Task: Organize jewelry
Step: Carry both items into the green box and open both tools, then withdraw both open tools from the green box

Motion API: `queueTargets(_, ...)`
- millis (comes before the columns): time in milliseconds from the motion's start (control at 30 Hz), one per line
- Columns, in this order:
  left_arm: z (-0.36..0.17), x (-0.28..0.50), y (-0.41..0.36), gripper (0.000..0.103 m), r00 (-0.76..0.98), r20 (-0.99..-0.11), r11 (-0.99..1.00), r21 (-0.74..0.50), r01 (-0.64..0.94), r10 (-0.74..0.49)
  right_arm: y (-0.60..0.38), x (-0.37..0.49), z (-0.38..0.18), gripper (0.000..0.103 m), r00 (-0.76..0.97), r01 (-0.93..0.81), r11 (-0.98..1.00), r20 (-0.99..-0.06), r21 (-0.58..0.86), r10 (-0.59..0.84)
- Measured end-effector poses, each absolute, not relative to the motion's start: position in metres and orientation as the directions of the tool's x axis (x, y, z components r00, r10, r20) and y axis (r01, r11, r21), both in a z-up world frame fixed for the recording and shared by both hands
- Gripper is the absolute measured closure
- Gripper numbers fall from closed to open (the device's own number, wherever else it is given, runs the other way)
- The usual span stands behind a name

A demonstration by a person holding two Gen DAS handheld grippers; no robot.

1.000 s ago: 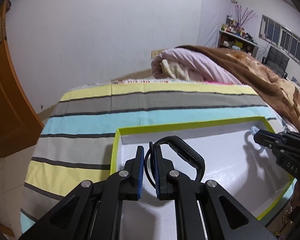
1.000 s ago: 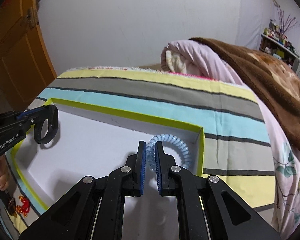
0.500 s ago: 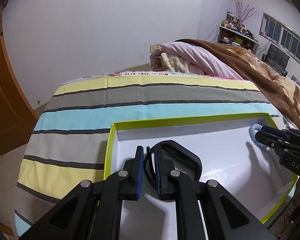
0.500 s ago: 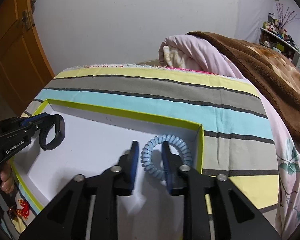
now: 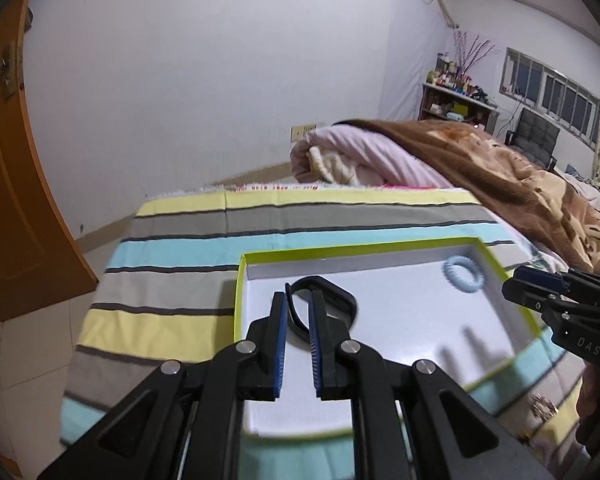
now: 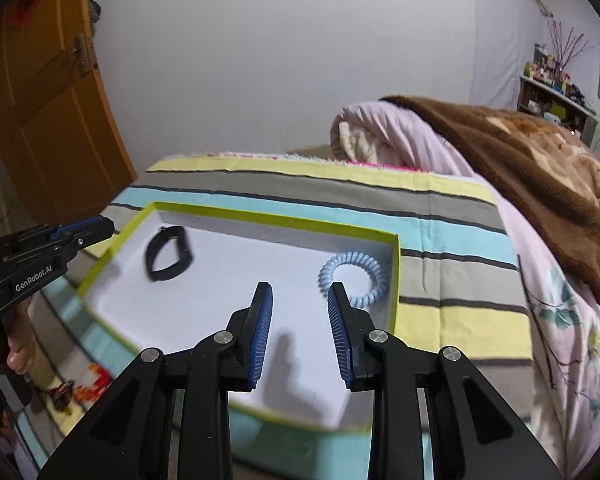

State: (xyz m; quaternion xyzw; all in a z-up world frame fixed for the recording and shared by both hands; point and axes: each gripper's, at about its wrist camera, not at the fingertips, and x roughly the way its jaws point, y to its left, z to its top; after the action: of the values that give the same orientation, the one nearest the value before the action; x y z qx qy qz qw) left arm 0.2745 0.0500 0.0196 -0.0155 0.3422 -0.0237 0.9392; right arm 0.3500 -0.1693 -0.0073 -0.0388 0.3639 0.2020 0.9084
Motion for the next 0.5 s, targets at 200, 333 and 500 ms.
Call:
queueTargets(200,0.037,0.228,0.041,0.092,0.795,-0.602,0.997,-0.041,0.059,-0.072,-0.176,0.302,0.012,0.073,0.689,-0.410,0.910,-0.635,0.057,0.350)
queueTargets(333,0.041,0.196,0.037,0.092,0.812,-0.577,0.996,-0.047,0.070,-0.084,-0.183,0.269,0.022,0.073,0.711,-0.416,0.908,-0.602,0.058,0.364)
queueTargets(500,0.042,0.164,0.038,0.092,0.818,-0.566,0.995,-0.075,0.070,-0.100,-0.192,0.229,0.027,0.073,0.726,-0.408,0.909,-0.575,0.080,0.376)
